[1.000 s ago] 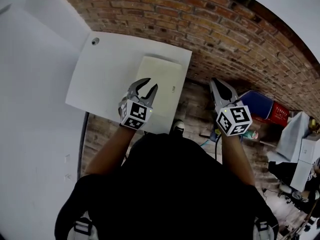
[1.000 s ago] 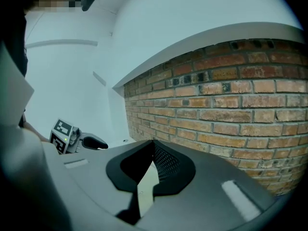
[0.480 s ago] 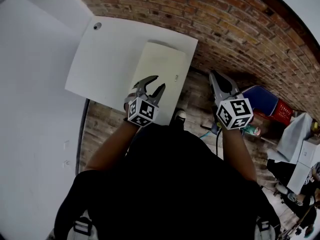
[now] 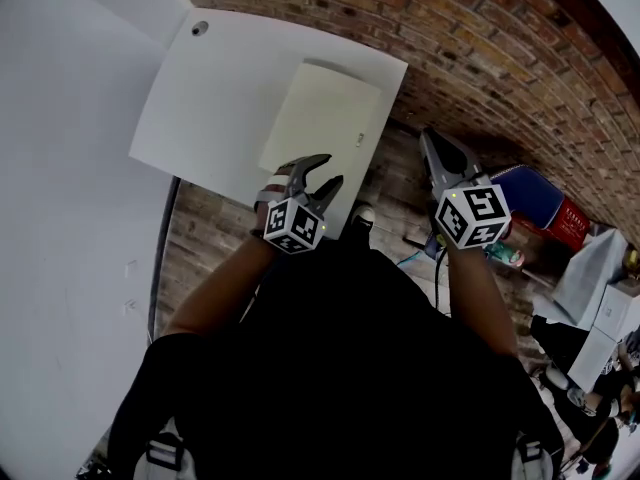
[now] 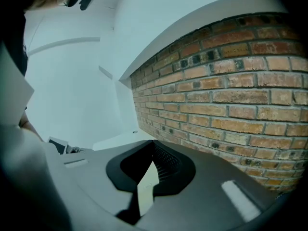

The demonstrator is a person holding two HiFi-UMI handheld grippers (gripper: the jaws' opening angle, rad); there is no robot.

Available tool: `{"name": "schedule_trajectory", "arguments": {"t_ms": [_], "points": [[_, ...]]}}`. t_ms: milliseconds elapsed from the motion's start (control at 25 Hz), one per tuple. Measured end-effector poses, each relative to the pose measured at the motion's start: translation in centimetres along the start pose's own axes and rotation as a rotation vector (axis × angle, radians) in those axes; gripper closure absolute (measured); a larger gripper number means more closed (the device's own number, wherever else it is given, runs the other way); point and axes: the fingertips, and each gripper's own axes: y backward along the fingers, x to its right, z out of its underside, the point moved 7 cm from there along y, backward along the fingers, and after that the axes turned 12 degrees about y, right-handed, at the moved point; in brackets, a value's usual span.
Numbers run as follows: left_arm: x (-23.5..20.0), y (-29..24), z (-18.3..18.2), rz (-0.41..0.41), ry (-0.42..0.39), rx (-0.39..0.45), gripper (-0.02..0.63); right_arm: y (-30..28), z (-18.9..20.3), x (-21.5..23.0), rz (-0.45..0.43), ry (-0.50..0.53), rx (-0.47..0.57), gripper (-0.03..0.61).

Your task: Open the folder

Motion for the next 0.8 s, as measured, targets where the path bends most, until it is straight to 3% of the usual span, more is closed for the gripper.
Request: {"name": "schedule_trajectory", "arguments": {"t_ms": [200, 800], "points": [[1.0, -0.1, 0.6, 0.014, 0.012, -0.026, 0.439, -0.3, 0.5, -0.1, -0.013, -0.007, -0.01, 0.578], [4.5, -3.3, 5.8, 0.073, -0.074, -0.162, 0.367, -0.5, 2.4, 0.0, -0.054, -0.006, -0.059, 0.578]]}}
